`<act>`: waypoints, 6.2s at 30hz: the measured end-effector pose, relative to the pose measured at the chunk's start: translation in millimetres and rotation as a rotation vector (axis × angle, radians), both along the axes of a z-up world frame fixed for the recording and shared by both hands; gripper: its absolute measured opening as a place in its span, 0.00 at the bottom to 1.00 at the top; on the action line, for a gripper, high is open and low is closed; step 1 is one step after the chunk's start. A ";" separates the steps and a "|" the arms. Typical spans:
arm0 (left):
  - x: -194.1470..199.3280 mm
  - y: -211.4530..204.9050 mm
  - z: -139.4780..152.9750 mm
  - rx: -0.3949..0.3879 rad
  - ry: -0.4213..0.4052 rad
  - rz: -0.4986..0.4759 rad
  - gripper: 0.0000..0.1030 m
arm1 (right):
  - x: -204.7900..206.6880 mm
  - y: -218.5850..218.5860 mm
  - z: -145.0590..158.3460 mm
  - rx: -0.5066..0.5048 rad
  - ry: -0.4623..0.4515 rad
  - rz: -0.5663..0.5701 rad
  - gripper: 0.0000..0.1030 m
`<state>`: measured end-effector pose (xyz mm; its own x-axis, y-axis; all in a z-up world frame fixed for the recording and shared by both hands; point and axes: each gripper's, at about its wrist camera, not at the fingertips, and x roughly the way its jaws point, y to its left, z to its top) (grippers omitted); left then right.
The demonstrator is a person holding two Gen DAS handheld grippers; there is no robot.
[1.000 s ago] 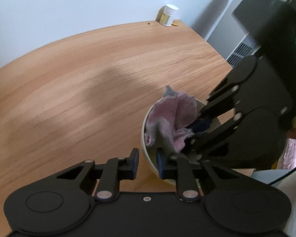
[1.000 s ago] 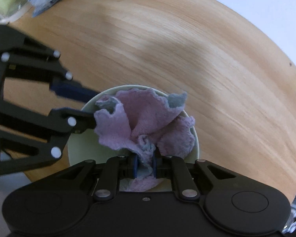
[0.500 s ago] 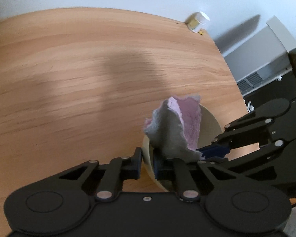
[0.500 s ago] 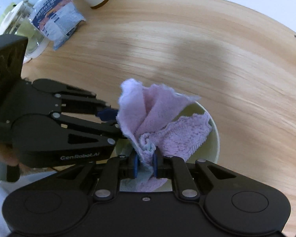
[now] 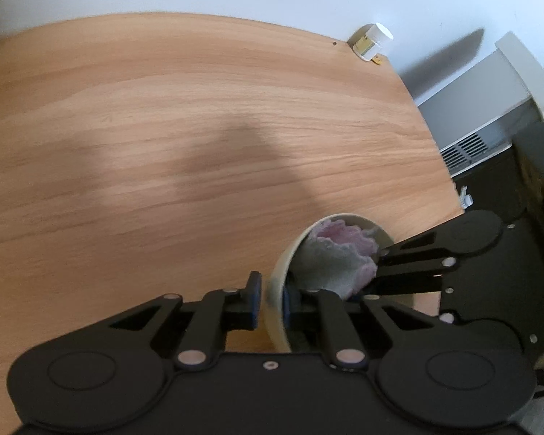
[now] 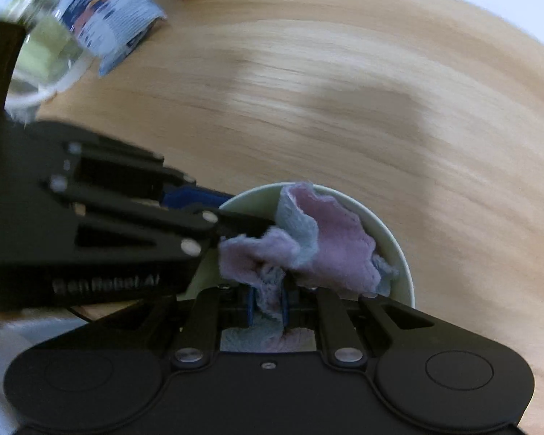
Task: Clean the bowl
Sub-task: 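Wipe the cloth around the bowl interior with the right gripper, then lift and rub the cloth against the bowl wall with the right gripper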
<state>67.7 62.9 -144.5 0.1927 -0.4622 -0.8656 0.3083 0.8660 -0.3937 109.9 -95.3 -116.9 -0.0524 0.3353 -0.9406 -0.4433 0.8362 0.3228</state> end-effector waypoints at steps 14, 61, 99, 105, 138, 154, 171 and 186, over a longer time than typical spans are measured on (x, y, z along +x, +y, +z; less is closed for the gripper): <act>1.7 -0.4 1.9 0.063 -0.039 -0.064 0.15 | -11.7 13.9 35.0 -0.187 -0.051 0.267 0.15; -5.6 7.5 0.7 -0.026 -0.052 -0.160 0.18 | -9.5 34.3 5.5 -0.286 -0.305 0.352 0.14; -4.7 26.8 2.8 -0.092 -0.037 -0.113 0.15 | 3.4 -3.1 17.8 0.125 -0.106 0.165 0.18; -3.0 20.1 1.6 -0.064 -0.037 -0.125 0.15 | 0.8 4.7 11.6 0.111 -0.095 0.171 0.18; -14.2 -2.7 9.6 0.093 -0.183 -0.296 0.10 | -61.8 40.3 45.9 -0.308 -0.509 0.355 0.15; -19.9 -0.6 12.1 0.090 -0.217 -0.370 0.14 | -59.3 56.7 29.2 -0.197 -0.565 0.523 0.15; -8.6 -0.1 9.6 0.054 -0.173 -0.287 0.14 | -44.0 70.6 -1.1 -0.191 -0.453 0.541 0.17; -5.0 -3.0 9.1 0.045 -0.170 -0.272 0.14 | -24.3 56.5 55.4 0.090 -0.518 0.492 0.47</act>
<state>62.8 59.9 -135.5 0.2114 -0.4783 -0.8523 0.5889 0.7583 -0.2795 85.6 -38.8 -61.5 0.2278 0.4648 -0.8556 -0.8766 0.4803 0.0276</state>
